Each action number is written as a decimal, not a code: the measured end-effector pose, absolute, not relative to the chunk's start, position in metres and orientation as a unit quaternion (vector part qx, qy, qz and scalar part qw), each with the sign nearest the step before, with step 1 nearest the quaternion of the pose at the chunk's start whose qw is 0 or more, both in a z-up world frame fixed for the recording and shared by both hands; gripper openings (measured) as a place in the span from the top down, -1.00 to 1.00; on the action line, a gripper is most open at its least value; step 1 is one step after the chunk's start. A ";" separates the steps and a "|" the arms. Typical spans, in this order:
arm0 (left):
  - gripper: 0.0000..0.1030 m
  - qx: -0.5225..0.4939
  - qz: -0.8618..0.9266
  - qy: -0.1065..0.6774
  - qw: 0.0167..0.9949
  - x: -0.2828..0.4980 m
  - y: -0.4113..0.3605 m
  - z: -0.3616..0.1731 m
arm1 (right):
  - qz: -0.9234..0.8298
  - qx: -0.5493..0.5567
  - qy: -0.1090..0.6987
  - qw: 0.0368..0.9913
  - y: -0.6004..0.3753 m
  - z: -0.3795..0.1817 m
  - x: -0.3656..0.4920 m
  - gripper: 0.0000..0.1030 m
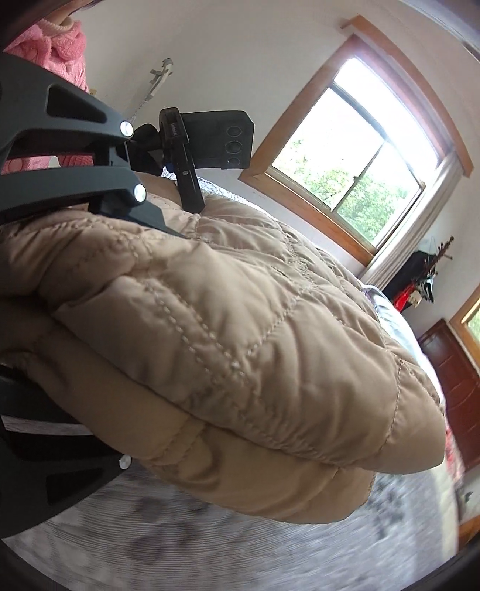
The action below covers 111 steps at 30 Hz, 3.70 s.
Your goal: Fold large clothes
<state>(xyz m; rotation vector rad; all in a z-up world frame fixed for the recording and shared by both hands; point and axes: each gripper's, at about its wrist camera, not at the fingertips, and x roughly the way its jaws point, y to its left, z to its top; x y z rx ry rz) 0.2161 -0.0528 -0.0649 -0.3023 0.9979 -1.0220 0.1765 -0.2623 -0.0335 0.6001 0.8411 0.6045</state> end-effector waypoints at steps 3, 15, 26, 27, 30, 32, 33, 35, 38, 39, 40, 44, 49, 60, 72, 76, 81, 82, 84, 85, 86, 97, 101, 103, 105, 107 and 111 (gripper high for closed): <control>-0.08 -0.146 -0.459 0.436 0.760 0.230 -0.041 -0.049 | 0.295 0.260 0.392 0.831 -0.255 -0.013 0.199 -0.02; -0.09 -0.179 -0.374 0.401 0.817 0.323 0.020 -0.030 | 0.355 0.203 0.423 0.809 -0.200 0.007 0.363 -0.03; -0.22 -0.174 -0.329 0.443 0.816 0.406 0.044 -0.090 | 0.360 0.244 0.474 0.766 -0.184 -0.071 0.463 -0.12; -0.25 -0.173 -0.331 0.441 0.816 0.405 0.043 -0.091 | 0.364 0.252 0.473 0.762 -0.186 -0.074 0.463 -0.16; -0.31 -0.156 -0.327 0.439 0.822 0.399 0.039 -0.089 | 0.360 0.247 0.472 0.766 -0.195 -0.074 0.458 -0.38; -0.36 -0.154 -0.318 0.444 0.823 0.394 0.035 -0.085 | 0.348 0.236 0.476 0.773 -0.193 -0.065 0.459 -0.45; -0.39 -0.153 -0.313 0.446 0.825 0.393 0.034 -0.084 | 0.346 0.230 0.474 0.777 -0.192 -0.061 0.452 -0.46; -0.45 -0.143 -0.303 0.442 0.832 0.383 0.037 -0.081 | 0.335 0.216 0.471 0.787 -0.194 -0.052 0.436 -0.51; -0.51 -0.114 -0.289 0.425 0.850 0.372 0.051 -0.076 | 0.322 0.202 0.471 0.796 -0.209 -0.050 0.409 -0.51; -0.51 -0.106 -0.288 0.419 0.855 0.363 0.052 -0.073 | 0.315 0.194 0.470 0.801 -0.214 -0.049 0.396 -0.51; -0.53 -0.098 -0.288 0.414 0.858 0.354 0.054 -0.070 | 0.312 0.191 0.470 0.804 -0.218 -0.051 0.385 -0.51; -0.58 -0.058 -0.279 0.397 0.872 0.323 0.056 -0.070 | 0.288 0.190 0.464 0.816 -0.235 -0.056 0.358 -0.48; -0.61 -0.057 -0.266 0.410 0.871 0.314 0.057 -0.088 | 0.260 0.217 0.485 0.806 -0.248 -0.086 0.362 -0.45; -0.62 -0.042 -0.208 0.410 0.887 0.294 0.056 -0.074 | 0.180 0.191 0.481 0.837 -0.196 -0.054 0.341 -0.47; -0.79 0.010 -0.119 0.391 0.913 0.215 0.048 -0.043 | 0.081 0.098 0.431 0.893 -0.163 -0.014 0.239 -0.87; -0.79 0.006 -0.106 0.388 0.916 0.195 0.050 -0.038 | 0.057 0.079 0.428 0.899 -0.150 -0.013 0.216 -0.87; -0.79 0.010 -0.093 0.378 0.921 0.169 0.052 -0.032 | 0.030 0.068 0.433 0.898 -0.138 -0.010 0.198 -0.88; -0.79 0.010 -0.093 0.378 0.921 0.165 0.052 -0.030 | 0.031 0.071 0.431 0.899 -0.137 -0.009 0.195 -0.88; -0.79 0.009 -0.090 0.375 0.923 0.157 0.054 -0.025 | 0.031 0.075 0.427 0.901 -0.135 -0.006 0.188 -0.88; -0.79 0.009 -0.088 0.372 0.924 0.153 0.055 -0.022 | 0.030 0.075 0.425 0.901 -0.133 -0.004 0.185 -0.88; -0.79 0.009 -0.086 0.369 0.925 0.150 0.056 -0.020 | 0.027 0.073 0.423 0.903 -0.132 -0.002 0.181 -0.88; -0.79 0.037 -0.077 0.354 0.931 0.130 0.059 -0.001 | 0.002 0.050 0.416 0.908 -0.120 0.017 0.164 -0.90; -0.79 0.047 -0.080 0.355 0.930 0.127 0.054 -0.001 | 0.005 0.050 0.426 0.903 -0.115 0.014 0.166 -0.90; -0.79 0.049 -0.080 0.355 0.930 0.128 0.053 -0.001 | 0.002 0.050 0.426 0.903 -0.115 0.013 0.167 -0.90; -0.79 0.049 -0.080 0.357 0.929 0.130 0.053 -0.001 | 0.001 0.050 0.428 0.903 -0.115 0.012 0.168 -0.90; -0.79 0.051 -0.080 0.357 0.929 0.131 0.053 -0.001 | -0.002 0.050 0.429 0.902 -0.115 0.010 0.169 -0.90; -0.79 0.056 -0.084 0.358 0.928 0.133 0.050 -0.002 | -0.004 0.053 0.430 0.901 -0.115 0.008 0.170 -0.90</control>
